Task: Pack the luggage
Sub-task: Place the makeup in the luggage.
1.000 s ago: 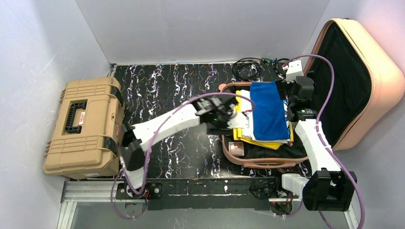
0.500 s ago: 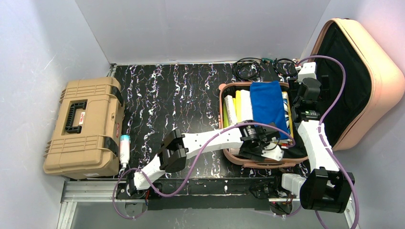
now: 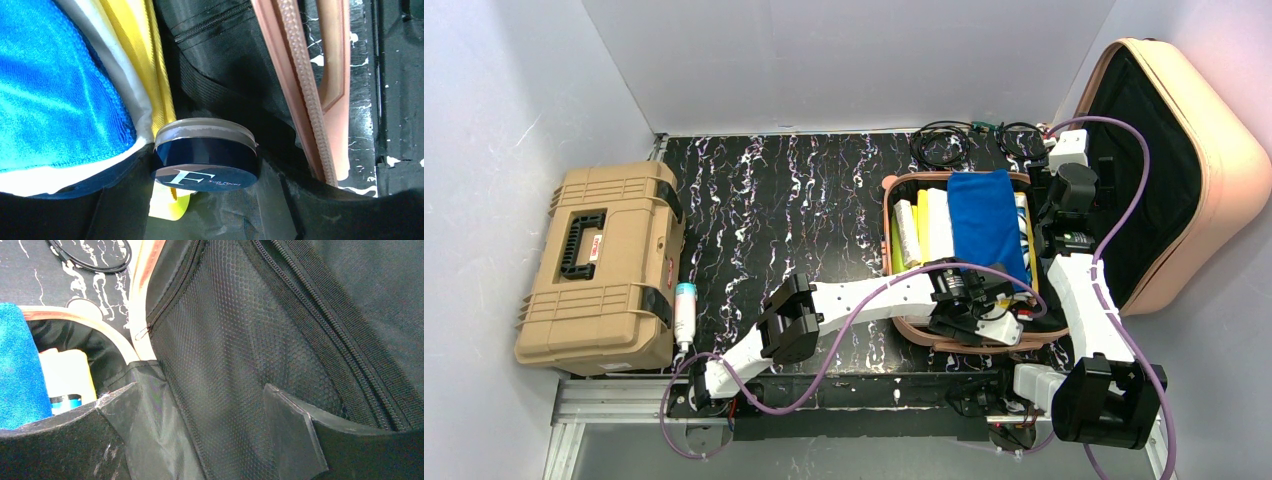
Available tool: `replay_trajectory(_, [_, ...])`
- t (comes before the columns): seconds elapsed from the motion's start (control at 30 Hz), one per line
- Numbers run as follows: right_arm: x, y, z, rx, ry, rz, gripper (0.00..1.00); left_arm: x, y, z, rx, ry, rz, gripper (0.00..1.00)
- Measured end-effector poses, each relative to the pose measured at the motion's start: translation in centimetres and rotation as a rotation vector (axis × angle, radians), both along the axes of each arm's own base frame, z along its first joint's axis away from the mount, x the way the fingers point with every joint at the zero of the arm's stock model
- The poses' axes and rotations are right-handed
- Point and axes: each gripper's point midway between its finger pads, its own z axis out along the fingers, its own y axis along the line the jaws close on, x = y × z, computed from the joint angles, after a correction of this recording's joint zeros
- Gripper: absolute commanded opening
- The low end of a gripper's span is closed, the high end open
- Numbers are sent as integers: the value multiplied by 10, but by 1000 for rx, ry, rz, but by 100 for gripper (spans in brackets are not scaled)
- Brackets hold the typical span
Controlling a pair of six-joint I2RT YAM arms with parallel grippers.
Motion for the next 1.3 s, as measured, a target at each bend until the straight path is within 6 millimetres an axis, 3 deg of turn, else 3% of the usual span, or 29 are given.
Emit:
replay_trajectory(0.13, [0,1,0,1,-1,5,100,-4,-2,-3,-5,17,-25,53])
replay_trajectory(0.37, [1,3,1,4,-3,19,100,-7,-5,-4,-11,7,-56,54])
replay_trajectory(0.63, [0,4,0,6,-5,25,100,-9,-12,-2,-37,0,-62,77])
replay_trajectory(0.93, [2,5,-1,8,-8,37,100,-3,-18,2,-59,-37,-55,83])
replay_trajectory(1.13, [2,7,-1,10,-8,44,100,0,-17,5,-69,-65,-48,77])
replay_trajectory(1.3, [3,8,-2,13,-8,55,100,-8,-5,5,-82,-35,-42,57])
